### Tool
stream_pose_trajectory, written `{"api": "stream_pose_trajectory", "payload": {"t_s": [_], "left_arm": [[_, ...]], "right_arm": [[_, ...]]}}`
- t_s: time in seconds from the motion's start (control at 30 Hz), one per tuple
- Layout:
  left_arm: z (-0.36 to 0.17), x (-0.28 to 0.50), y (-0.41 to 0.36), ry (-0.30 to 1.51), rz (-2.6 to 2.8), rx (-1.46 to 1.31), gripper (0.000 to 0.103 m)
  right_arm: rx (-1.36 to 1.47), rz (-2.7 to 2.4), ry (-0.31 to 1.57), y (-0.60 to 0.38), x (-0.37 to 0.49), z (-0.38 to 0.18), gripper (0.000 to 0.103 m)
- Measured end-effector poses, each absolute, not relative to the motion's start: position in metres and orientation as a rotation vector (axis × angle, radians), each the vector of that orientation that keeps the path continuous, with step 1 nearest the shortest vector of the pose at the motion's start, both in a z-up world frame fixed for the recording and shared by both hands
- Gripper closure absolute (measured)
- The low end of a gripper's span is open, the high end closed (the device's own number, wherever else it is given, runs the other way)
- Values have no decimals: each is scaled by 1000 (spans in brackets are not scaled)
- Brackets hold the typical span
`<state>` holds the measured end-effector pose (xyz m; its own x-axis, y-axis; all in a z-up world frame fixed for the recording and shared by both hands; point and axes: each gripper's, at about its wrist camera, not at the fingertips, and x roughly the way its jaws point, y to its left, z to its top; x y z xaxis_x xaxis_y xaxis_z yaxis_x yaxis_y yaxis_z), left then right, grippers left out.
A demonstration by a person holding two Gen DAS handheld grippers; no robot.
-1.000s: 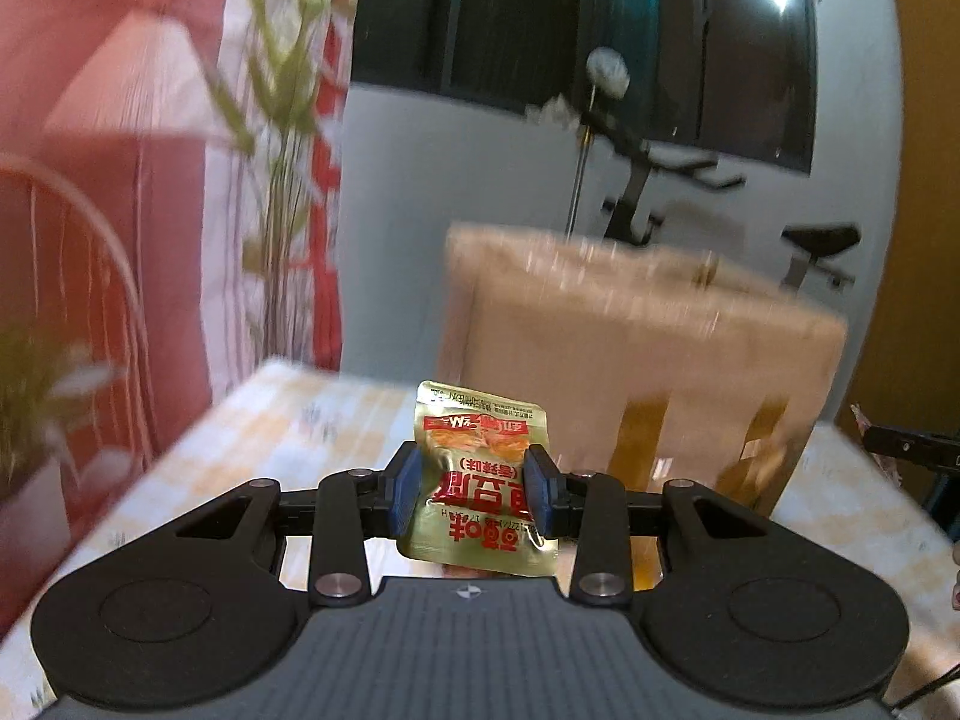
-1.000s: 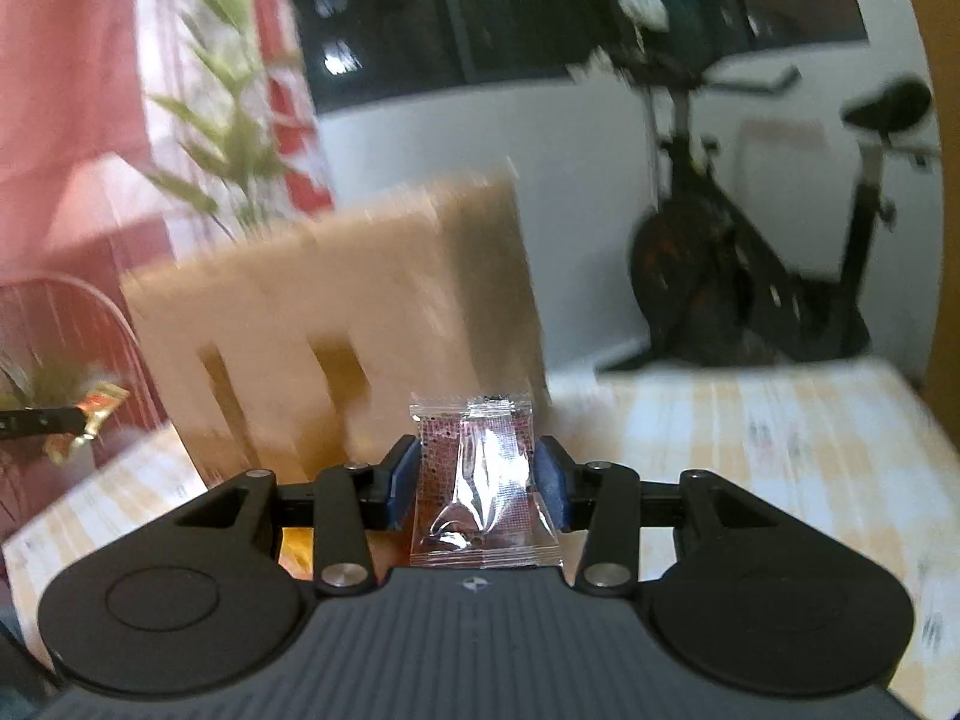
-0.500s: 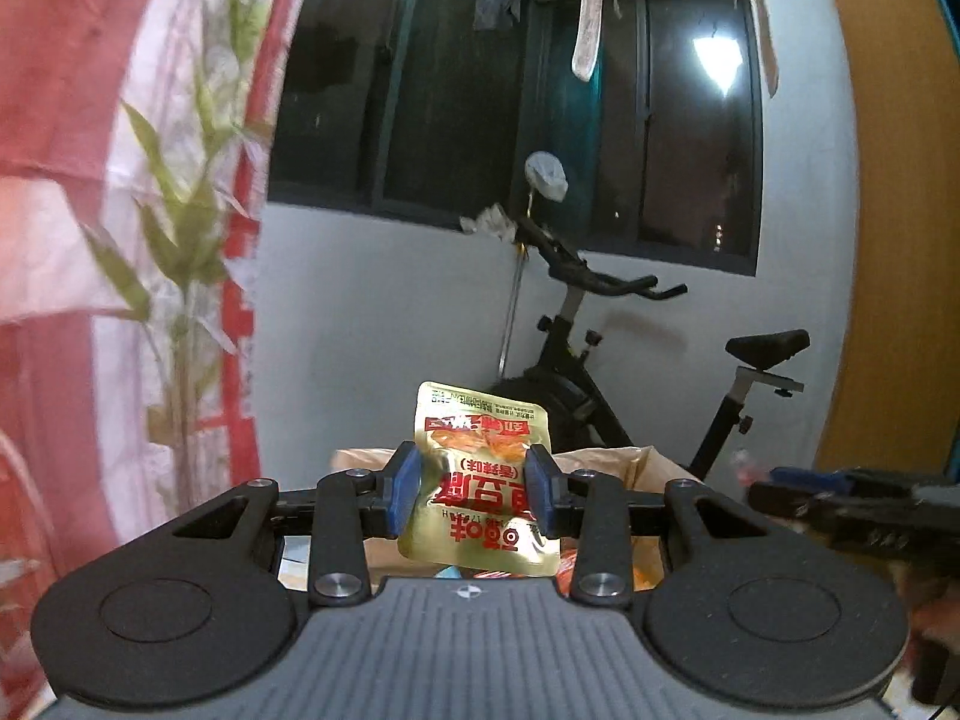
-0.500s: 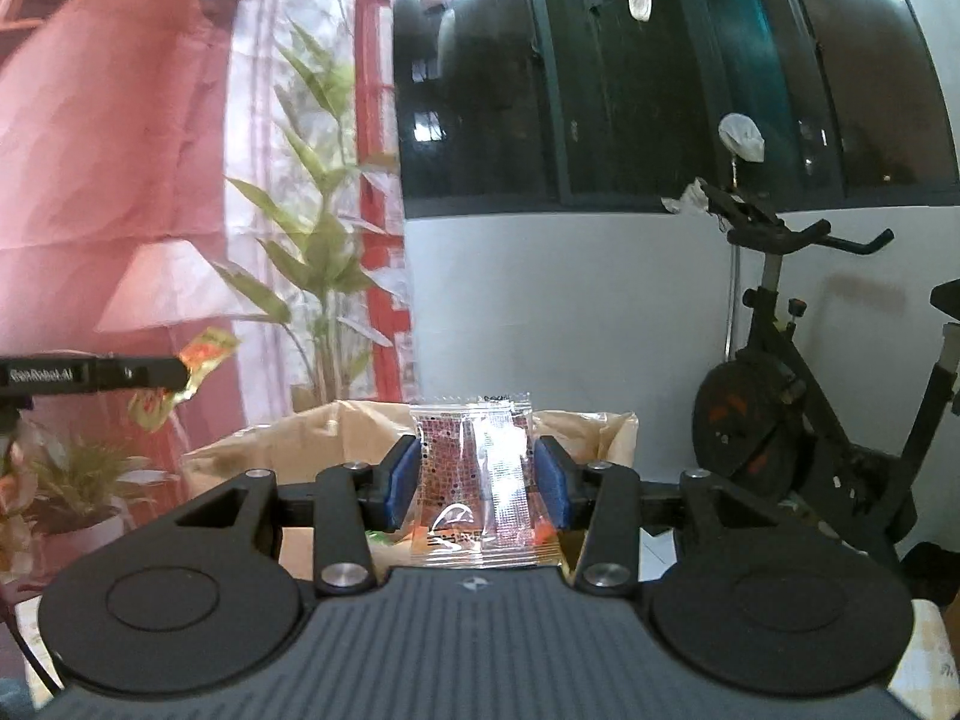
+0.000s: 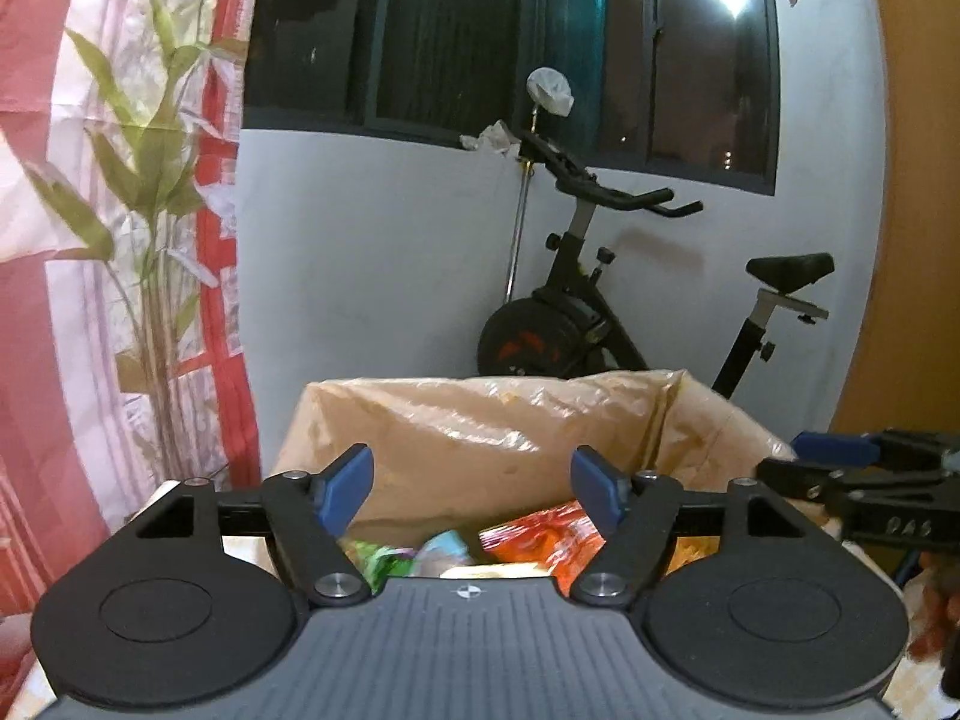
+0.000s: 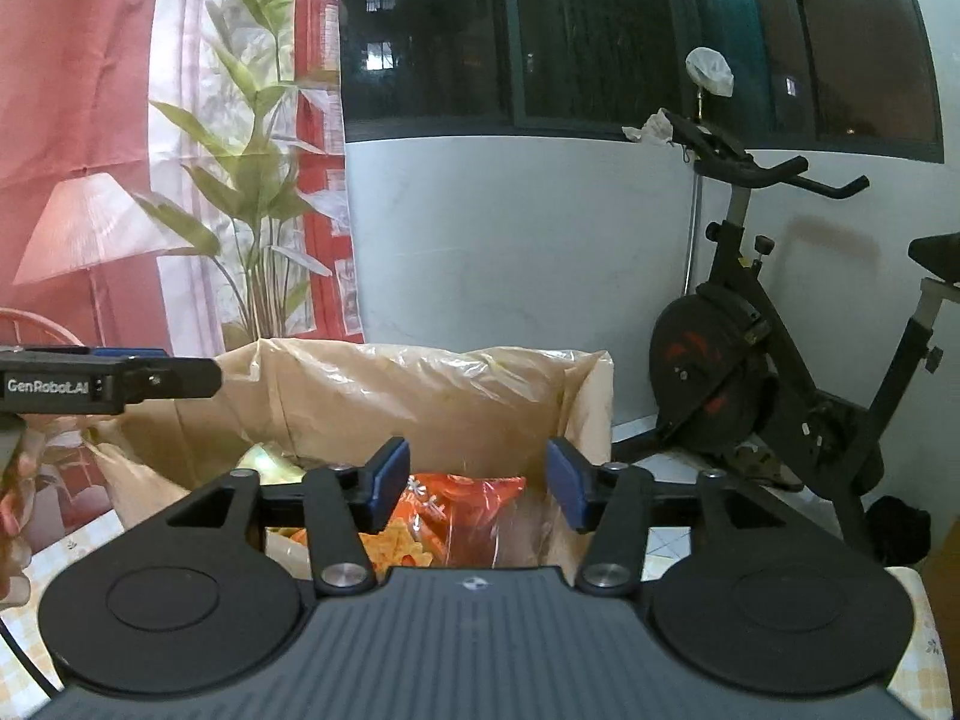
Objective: Organize snacks
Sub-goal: 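Lift the gold pouch and brown packet over the box and release them inside, then move both grippers back toward the snack pile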
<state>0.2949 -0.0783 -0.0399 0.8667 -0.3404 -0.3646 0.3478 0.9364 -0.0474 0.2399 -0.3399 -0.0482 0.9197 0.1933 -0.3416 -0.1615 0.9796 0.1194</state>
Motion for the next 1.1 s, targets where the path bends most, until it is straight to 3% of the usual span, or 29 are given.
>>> {"api": "stream_pose_trajectory", "payload": {"t_s": [0.17,0.33,0.43,0.7,1.1], "left_arm": [[-37,282,-52,386,-323,15,26],[-40,257,-24,397,-272,-4,8],[-45,243,-8,414,-280,-30,7],[-78,227,-12,477,-267,27,7],[-144,234,-43,645,-376,13,18]], "right_arm": [[88,189,340,-349,221,-46,44],[112,217,297,-359,191,-49,34],[121,220,270,-363,174,-54,29],[120,200,297,-354,158,-86,28],[108,207,458,-337,158,-159,28]]}}
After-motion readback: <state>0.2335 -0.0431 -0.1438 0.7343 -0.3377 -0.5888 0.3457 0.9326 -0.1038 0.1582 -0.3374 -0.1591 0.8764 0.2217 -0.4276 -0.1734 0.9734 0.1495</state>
